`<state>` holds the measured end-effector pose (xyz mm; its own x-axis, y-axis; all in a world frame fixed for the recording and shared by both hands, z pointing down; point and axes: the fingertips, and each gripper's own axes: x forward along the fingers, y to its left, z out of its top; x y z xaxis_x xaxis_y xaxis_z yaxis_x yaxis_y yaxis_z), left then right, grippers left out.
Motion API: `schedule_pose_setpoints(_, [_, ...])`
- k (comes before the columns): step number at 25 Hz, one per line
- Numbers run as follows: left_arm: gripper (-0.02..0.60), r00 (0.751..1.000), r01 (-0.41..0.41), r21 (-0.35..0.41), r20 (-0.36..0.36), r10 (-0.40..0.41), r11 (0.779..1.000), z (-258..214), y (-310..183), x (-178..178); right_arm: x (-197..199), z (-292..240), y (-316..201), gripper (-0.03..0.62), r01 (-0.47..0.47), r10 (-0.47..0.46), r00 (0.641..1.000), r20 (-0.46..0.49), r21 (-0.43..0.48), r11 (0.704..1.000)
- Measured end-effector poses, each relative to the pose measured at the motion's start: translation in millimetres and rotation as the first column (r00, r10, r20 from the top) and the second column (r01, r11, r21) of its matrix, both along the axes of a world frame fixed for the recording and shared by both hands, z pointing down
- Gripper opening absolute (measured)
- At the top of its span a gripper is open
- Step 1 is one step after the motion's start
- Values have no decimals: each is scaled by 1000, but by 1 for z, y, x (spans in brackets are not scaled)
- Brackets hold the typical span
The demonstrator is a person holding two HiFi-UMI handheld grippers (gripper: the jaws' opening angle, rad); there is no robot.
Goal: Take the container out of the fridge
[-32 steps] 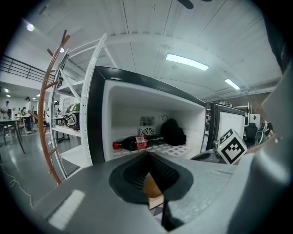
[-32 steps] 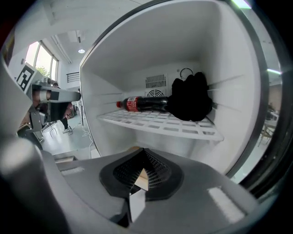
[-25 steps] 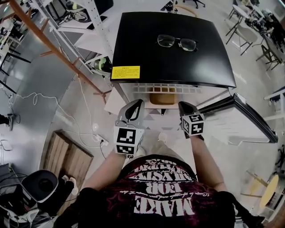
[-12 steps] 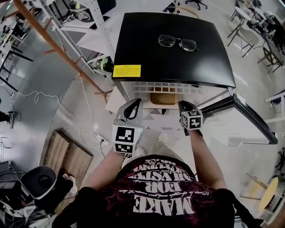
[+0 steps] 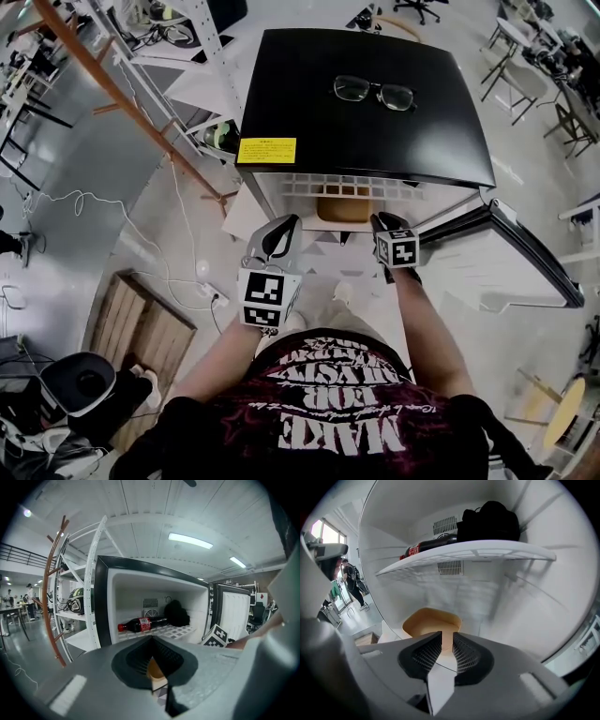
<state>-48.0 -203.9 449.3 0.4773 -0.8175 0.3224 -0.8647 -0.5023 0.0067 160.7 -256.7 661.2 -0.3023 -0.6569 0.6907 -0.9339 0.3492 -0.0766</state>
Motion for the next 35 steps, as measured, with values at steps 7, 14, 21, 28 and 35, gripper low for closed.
schedule_pose_setpoints(7, [0, 1000, -2, -1, 4, 2, 1000, 1, 3, 1, 2, 12, -5, 130, -22, 23, 1000, 19, -41, 999])
schedule_pose_setpoints(14, [1, 1000, -5, -7, 14, 5, 1000, 4, 6, 1, 1, 24, -11, 130, -39, 40, 999, 13, -70, 997])
schedule_pose_setpoints(21, [0, 1000, -2, -11, 20, 2, 1000, 6, 8, -1, 2, 33, -17, 130, -47, 46, 999, -13, -108, 993])
schedule_pose_setpoints(28, [0, 1000, -6, -14, 25, 6, 1000, 6, 8, -3, 4, 39, -18, 130, -70, 67, 997, -28, -146, 987])
schedule_pose_setpoints(35, [0, 1000, -9, -25, 29, 10, 1000, 9, 9, -3, 2, 45, -22, 130, -77, 73, 997, -28, -171, 982])
